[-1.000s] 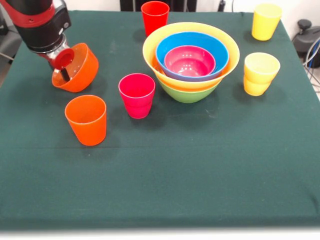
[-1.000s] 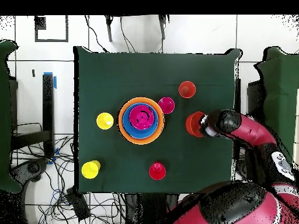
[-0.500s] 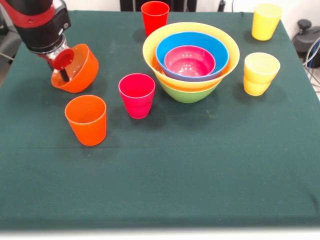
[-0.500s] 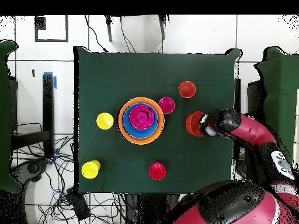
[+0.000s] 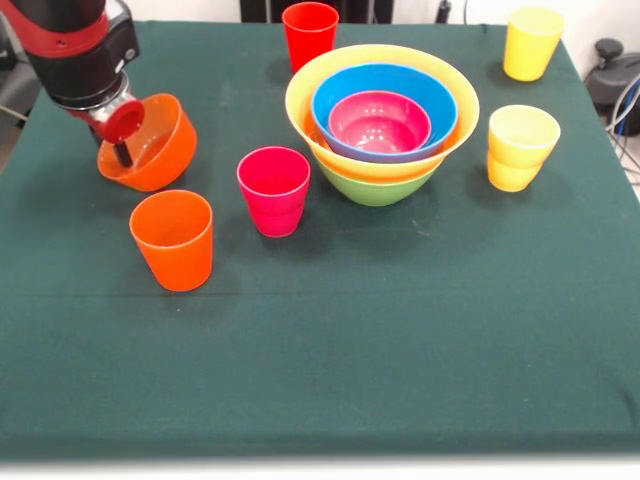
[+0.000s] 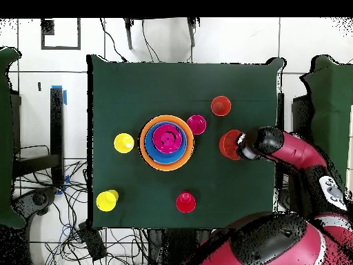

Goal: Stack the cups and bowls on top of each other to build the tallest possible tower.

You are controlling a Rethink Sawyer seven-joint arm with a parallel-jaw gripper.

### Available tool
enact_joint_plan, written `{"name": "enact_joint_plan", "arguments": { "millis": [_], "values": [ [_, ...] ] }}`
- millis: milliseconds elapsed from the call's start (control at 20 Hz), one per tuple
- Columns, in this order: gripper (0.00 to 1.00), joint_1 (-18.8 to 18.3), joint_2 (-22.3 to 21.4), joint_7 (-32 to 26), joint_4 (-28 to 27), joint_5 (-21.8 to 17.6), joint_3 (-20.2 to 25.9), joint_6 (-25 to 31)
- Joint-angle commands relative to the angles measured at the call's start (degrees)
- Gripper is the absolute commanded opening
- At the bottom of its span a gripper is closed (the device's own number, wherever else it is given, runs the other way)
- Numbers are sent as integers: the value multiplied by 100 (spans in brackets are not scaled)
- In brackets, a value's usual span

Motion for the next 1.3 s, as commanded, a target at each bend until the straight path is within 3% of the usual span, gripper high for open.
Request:
{"name": "enact_joint_plan", "arguments": {
  "millis": [50, 200, 250, 750, 850, 1300],
  "values": [
    [0, 226, 311, -619, -428, -495, 259, -64],
    [0, 235, 322, -609, -446, -478, 261, -47],
    [100, 251, 320, -565, -433, -459, 233, -13],
    [100, 304, 301, -673, -478, -593, 225, -87],
    [100, 293, 324, -702, -550, -515, 250, 119],
    [100, 531, -251, -452, -98, -411, 76, 196]
  ]
}}
